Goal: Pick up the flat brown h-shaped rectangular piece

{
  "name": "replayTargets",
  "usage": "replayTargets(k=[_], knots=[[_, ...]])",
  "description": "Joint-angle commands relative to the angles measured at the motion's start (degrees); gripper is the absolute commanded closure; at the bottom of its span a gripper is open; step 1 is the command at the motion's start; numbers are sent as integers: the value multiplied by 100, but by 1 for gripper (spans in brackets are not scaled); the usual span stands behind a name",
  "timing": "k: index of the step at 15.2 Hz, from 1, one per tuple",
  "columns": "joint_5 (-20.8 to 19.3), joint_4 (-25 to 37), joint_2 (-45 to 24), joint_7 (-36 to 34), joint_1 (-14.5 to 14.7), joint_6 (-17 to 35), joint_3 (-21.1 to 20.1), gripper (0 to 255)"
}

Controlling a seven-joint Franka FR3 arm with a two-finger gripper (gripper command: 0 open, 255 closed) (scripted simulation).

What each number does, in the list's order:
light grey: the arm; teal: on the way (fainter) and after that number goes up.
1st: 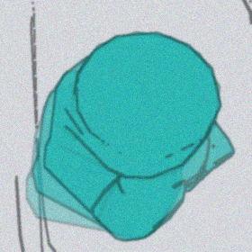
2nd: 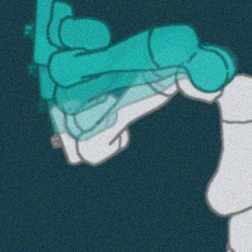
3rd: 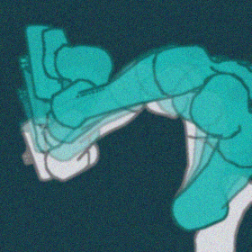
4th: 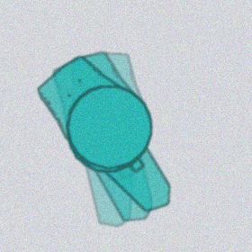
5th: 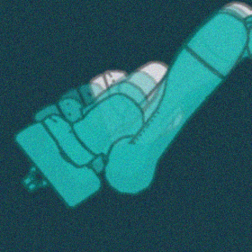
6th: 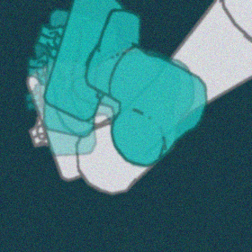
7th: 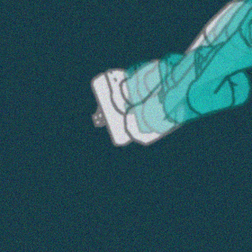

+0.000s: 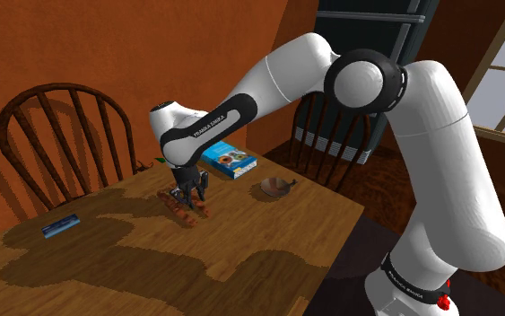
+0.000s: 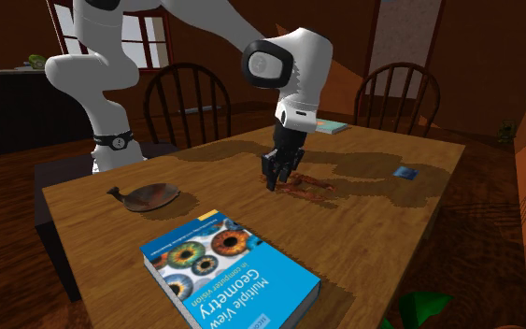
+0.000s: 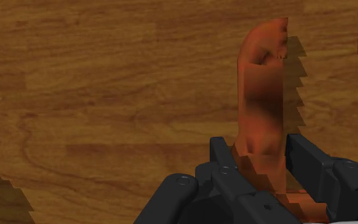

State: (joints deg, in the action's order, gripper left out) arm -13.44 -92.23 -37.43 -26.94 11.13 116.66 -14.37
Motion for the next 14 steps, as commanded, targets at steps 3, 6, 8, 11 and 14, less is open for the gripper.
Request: replayTargets(k=[3, 6, 8, 11, 14], knots=[[-3, -36, -13, -6, -3, 28, 6, 255], [27, -33, 94, 11, -14, -80, -15, 255], [52, -13, 183, 29, -23, -186, -32, 255], [88, 30, 308, 56, -35, -350, -54, 255], [124, 83, 426, 83, -46, -517, -75, 255]])
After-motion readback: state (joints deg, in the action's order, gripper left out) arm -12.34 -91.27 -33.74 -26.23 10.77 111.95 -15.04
